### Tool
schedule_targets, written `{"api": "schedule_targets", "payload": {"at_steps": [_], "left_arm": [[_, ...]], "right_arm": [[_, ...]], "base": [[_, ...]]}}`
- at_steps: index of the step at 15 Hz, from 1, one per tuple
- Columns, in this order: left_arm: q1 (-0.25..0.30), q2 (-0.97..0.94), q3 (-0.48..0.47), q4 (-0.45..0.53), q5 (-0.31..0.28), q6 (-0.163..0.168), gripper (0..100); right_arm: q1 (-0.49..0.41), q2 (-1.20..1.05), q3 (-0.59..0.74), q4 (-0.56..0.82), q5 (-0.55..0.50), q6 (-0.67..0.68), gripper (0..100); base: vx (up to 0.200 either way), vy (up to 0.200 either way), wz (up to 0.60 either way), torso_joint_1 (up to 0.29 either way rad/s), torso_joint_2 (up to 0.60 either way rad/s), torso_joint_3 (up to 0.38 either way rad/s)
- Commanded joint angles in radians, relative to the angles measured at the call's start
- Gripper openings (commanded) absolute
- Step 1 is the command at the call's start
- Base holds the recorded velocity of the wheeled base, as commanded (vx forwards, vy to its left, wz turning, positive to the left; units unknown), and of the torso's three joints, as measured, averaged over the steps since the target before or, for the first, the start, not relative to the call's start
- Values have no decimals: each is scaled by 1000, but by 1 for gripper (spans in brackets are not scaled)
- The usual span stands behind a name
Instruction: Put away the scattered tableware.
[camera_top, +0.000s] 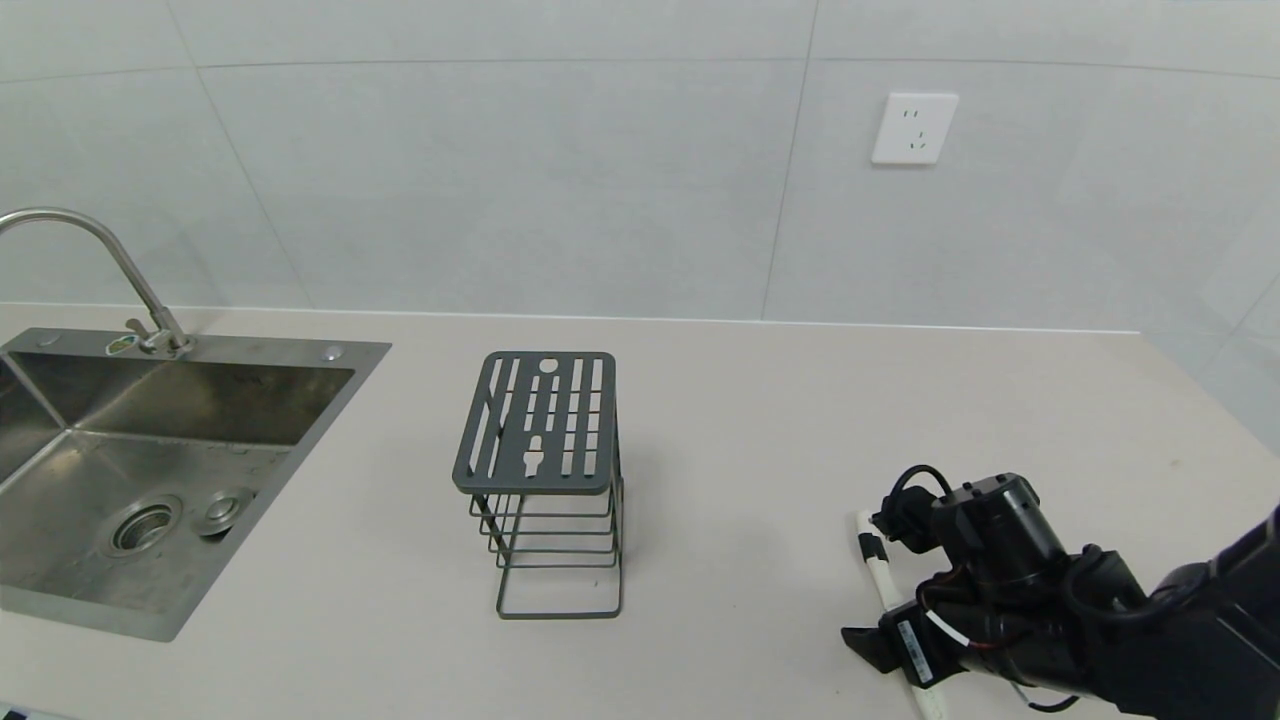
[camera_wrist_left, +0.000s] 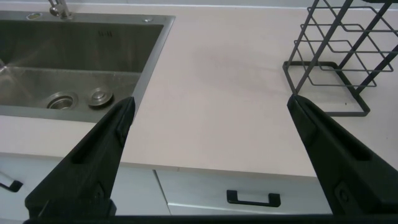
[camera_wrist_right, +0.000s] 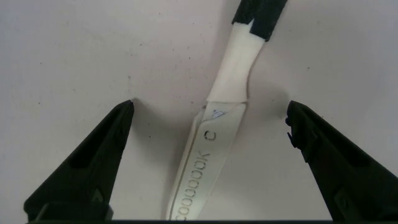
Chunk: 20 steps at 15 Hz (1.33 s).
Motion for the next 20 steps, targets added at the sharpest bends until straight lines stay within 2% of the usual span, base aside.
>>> {"api": "schedule_targets", "payload": {"at_steps": [1,5,10,11,18,19,20], "left_arm": [[0,1,0,0,0,0,100],[0,1,0,0,2,-1,100],[0,1,0,0,0,-3,100],[0,1,0,0,-3,-1,100],[0,1,0,-3,-18,3,100],[0,1,0,-15,-24,6,100],[0,1,0,-104,-23,9,100]], "right_arm": [[0,5,12,2,0,0,0],[-5,27,27,2,0,4,0],[-2,-13,42,-99,-3,-2,0],[-2,-74,55,-136,-3,-8,0],[1,-381,117,-143,30,-74,0],[0,-406,116,-149,47,-77,0],[0,-443,117,-169,65,-81,0]], "base": [[0,0,0,0,0,0],[0,0,0,0,0,0],[0,0,0,0,0,0],[0,0,0,0,0,0],[0,0,0,0,0,0],[0,0,0,0,0,0],[0,0,0,0,0,0]]}}
